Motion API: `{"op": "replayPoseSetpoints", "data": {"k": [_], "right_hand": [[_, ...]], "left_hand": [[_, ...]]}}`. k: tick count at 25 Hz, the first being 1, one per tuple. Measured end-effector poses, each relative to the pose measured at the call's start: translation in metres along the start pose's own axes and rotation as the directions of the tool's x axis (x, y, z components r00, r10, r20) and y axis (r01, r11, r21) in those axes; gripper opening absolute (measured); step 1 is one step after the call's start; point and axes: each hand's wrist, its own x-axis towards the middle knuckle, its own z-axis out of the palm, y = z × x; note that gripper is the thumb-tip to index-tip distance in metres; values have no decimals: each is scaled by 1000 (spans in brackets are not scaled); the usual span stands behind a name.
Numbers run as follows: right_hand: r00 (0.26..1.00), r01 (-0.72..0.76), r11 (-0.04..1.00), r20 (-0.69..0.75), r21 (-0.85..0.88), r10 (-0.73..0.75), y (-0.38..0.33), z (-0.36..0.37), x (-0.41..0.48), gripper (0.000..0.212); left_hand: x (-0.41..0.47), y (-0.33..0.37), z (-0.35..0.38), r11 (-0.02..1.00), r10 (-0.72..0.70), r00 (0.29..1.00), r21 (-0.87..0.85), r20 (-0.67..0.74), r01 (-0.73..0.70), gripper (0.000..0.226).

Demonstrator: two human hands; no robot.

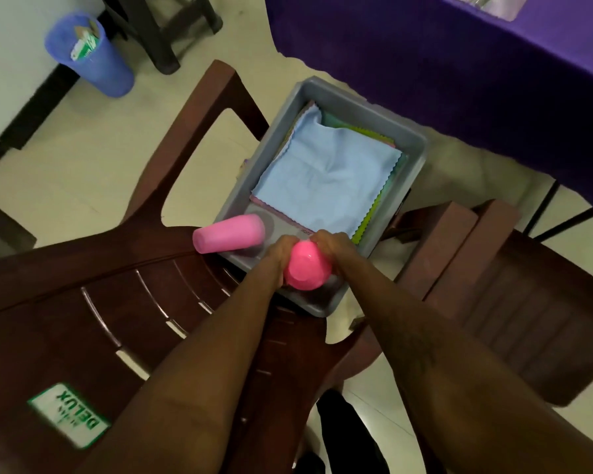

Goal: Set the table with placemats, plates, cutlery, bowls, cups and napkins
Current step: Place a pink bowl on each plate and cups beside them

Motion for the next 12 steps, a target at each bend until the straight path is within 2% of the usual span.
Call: {"op": "replayPoseSetpoints", "data": {"k": [2, 3, 5, 6, 8, 11, 12], "right_hand": [[997, 49, 997, -53, 53, -47, -10, -10, -23, 57], [992, 82, 995, -105, 60, -75, -17, -14, -38, 58], [972, 134, 988, -204, 72, -117, -34, -22, -73, 61], [970, 152, 981, -210, 117, -125, -42, -27, -90, 60], [972, 197, 948, -175, 249, -155, -56, -40, -121, 52], [952, 296, 880, -193, 372, -239, -62, -65, -165, 44], [937, 340, 847, -224, 409, -268, -62, -73, -180, 43]], "left_hand": [[-27, 13, -2, 997, 3, 999, -74, 47, 0, 23], [-42, 18, -1, 994, 6, 999, -107, 44, -2, 22], [-78, 30, 2, 978, 7, 1000, -208, 26, -2, 36], [-92, 33, 4, 964, 19, 1000, -266, 16, -14, 44], [-121, 38, 9, 932, 97, 995, -354, 38, -77, 49], [-171, 43, 16, 858, 240, 970, -478, 48, -189, 35], [-186, 44, 18, 833, 278, 959, -510, 53, -213, 38]]}}
